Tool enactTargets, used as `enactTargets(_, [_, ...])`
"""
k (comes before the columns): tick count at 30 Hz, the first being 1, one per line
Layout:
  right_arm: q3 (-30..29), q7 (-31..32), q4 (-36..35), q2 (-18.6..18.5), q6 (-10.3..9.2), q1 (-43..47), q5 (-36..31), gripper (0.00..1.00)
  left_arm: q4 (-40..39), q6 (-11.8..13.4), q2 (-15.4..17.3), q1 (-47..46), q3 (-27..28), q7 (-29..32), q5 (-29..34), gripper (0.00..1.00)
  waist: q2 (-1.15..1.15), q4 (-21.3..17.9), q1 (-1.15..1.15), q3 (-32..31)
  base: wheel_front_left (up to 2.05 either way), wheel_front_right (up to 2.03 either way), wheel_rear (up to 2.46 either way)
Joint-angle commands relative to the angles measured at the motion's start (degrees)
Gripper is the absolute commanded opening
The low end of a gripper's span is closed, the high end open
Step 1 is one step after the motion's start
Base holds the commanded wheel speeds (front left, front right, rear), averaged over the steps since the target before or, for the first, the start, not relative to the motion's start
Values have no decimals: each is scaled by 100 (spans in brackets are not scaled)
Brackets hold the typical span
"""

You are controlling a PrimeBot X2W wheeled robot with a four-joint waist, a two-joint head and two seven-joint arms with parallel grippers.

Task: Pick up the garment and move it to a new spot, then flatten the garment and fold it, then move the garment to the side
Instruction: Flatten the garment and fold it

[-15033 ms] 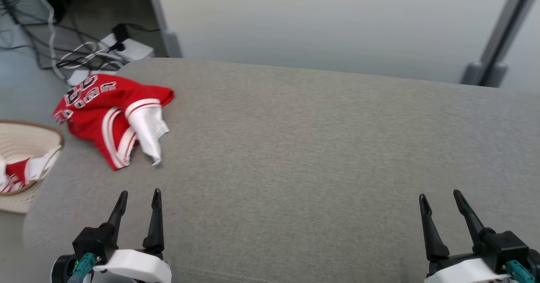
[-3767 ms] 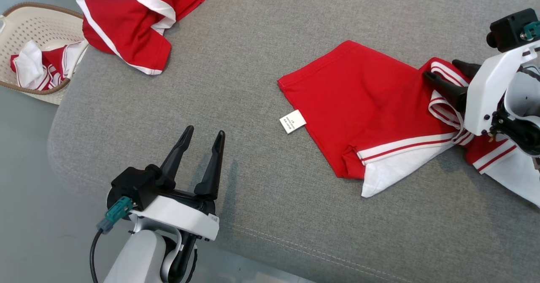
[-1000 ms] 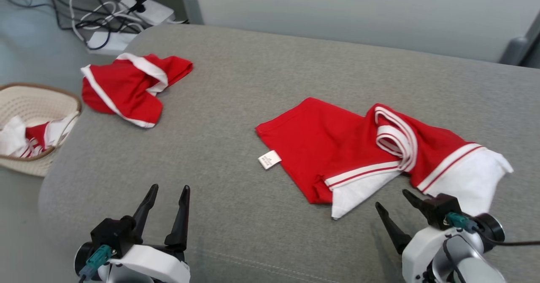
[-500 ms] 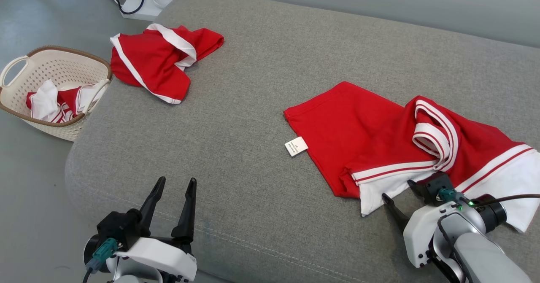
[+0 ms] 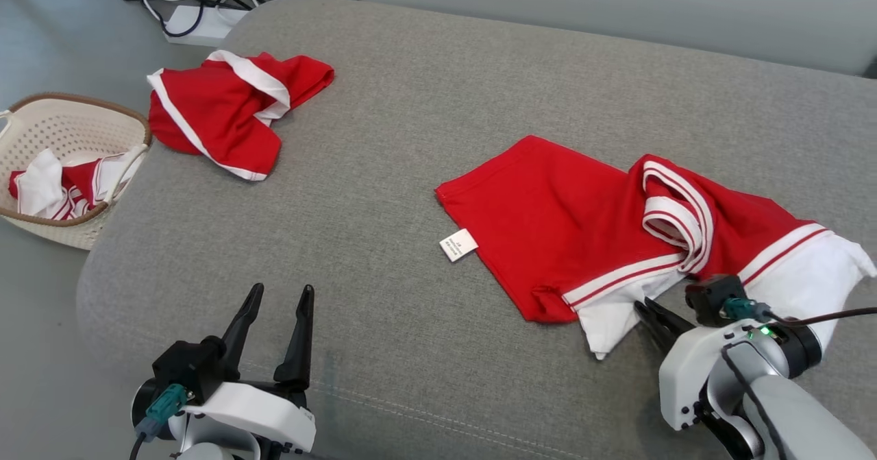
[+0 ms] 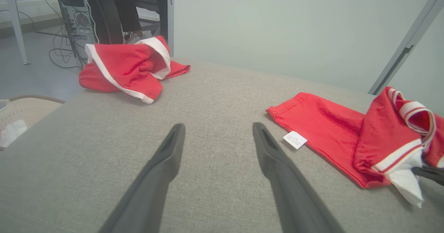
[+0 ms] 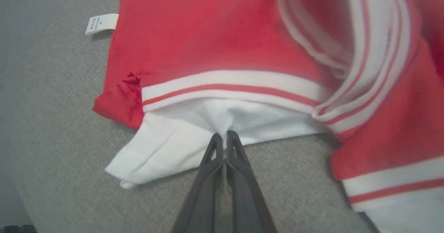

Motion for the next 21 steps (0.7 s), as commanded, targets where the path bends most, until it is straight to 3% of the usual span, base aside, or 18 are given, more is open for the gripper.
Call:
enactTargets(1, [-37,75,-298,-128,23,185,172,0,-141,9,80,-200,223,-57,-53,100,0,-116,0,-43,0,0,0])
enactTargets(6, [-460,937,-1591,-438,23,691,853,0,-214,36,128,-141,258,-64,-45,100,0,-422,0,-62,0,0,0])
enactTargets(11, [-1198,2192,-3219,-962,23,1185,1097,0,-300,53,161,-151,269,-67,-41,100,0,-632,0,-31,0,0,0])
enactTargets(15, [-1735,3090,-4438,-997,23,1271,1112,0,-346,50,173,-170,250,-68,-45,100,0,-725,0,24,0,0,0])
enactTargets(18, [-1776,3563,-4867,-940,23,961,1113,0,-347,38,166,-223,218,-68,-51,100,0,-741,0,77,0,0,0])
enactTargets(21, [-1534,3755,-4768,-857,23,393,1129,0,-326,17,148,-303,181,-69,-63,100,0,-714,0,149,0,0,0])
